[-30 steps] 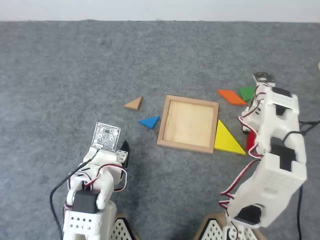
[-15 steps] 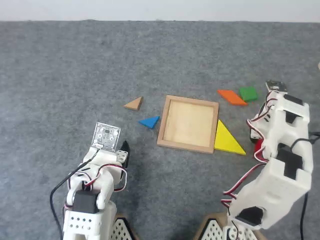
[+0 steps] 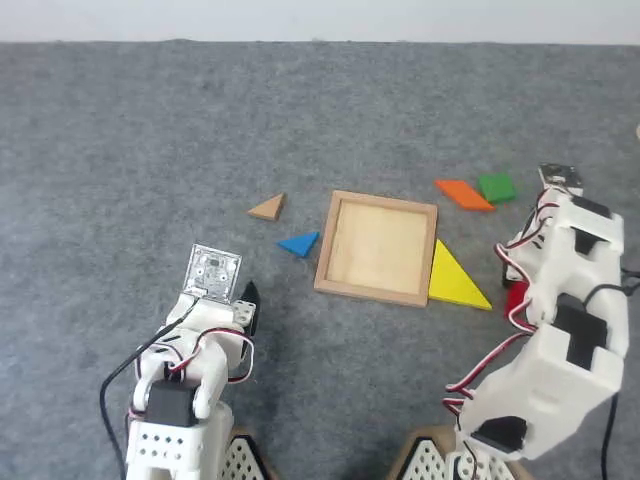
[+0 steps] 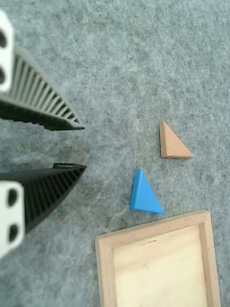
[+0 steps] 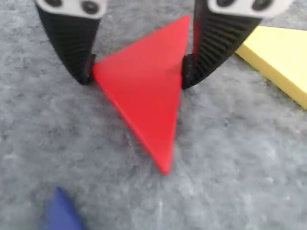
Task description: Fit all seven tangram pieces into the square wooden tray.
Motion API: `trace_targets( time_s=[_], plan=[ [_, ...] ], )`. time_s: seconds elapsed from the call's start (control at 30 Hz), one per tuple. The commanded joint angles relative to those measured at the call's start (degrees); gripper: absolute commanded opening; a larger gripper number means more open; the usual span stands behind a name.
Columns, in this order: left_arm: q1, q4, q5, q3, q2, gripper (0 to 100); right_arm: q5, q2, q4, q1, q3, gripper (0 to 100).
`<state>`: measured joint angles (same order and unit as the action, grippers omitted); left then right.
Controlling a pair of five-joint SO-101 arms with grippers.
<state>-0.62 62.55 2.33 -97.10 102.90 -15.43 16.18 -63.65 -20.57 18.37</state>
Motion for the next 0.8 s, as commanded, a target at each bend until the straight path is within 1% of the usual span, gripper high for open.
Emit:
trace_targets(
  time_s=[0.0, 0.23, 0.5, 0.77],
  plan=[
    [-0.4, 0.2, -0.4, 0.7, 0.8, 11, 0.4, -0.4, 0.0, -0.1, 1.1, 9.7],
    [-0.4, 0.2, -0.4, 0.7, 0.8, 11, 0.4, -1.0, -0.6, -0.2, 0.7, 9.8],
    [-0.4, 0.2, -0.4, 0.7, 0.8, 11, 0.5, -1.0, -12.7, 0.0, -10.9, 9.8],
    [-0.4, 0.2, -0.4, 0.7, 0.8, 11, 0.6, -1.0, -20.9, 0.2, -21.5, 9.8]
  ],
)
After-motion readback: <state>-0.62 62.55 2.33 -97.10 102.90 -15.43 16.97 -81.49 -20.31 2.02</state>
